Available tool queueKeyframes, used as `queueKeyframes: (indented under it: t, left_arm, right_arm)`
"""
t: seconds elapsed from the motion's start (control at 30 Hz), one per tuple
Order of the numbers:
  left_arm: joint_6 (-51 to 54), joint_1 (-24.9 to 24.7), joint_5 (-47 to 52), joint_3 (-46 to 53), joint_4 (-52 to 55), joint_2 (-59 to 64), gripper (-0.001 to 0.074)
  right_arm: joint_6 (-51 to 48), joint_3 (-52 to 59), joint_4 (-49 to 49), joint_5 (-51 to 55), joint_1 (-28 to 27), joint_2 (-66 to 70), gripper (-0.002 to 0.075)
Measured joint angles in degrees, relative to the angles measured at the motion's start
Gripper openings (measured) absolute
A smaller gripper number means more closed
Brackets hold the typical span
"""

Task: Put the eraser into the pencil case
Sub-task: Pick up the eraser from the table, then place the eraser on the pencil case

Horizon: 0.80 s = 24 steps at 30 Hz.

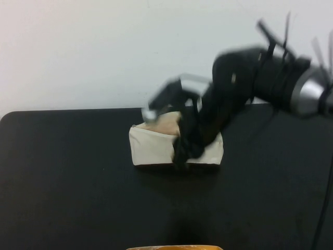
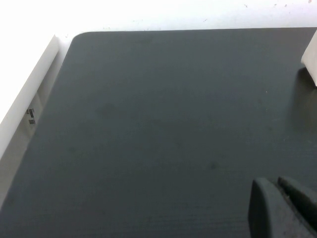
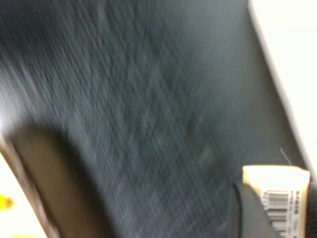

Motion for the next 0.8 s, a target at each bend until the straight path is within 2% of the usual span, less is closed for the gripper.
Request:
queueKeyframes:
  t: [0.17, 0.4, 0.5, 0.57, 0.67, 0.8]
  left_arm:
    - [0.00, 0.00, 0.00, 0.00, 0.00, 0.00, -0.0001]
    - [0.00, 0.00, 0.00, 0.00, 0.00, 0.00, -0.0001]
    - [0.00, 0.00, 0.00, 0.00, 0.00, 0.00, -0.0001]
    - [0.00, 0.00, 0.00, 0.00, 0.00, 0.00, -0.0001]
    - [0.00, 0.00, 0.00, 0.00, 0.00, 0.00, -0.0001]
    - [0.00, 0.00, 0.00, 0.00, 0.00, 0.00, -0.0001]
  right_arm:
    - [-0.36, -12.23, -0.78, -2.46, 0.00, -0.30, 0.0204]
    - [4.82, -14.01, -8.87, -12.60, 0.00, 1.75, 0.0205]
    - [9.07, -14.01, -10.67, -12.68, 0.00, 3.87, 0.0276]
    - [12.18, -14.01, -11.34, -12.24, 0.00, 5.18, 0.0377]
    - [14.26, -14.01, -11.92, -11.04, 0.00, 5.98, 0.0489]
    - [14.93, -14.61, -12.63, -9.06, 0.00, 5.26, 0.0517]
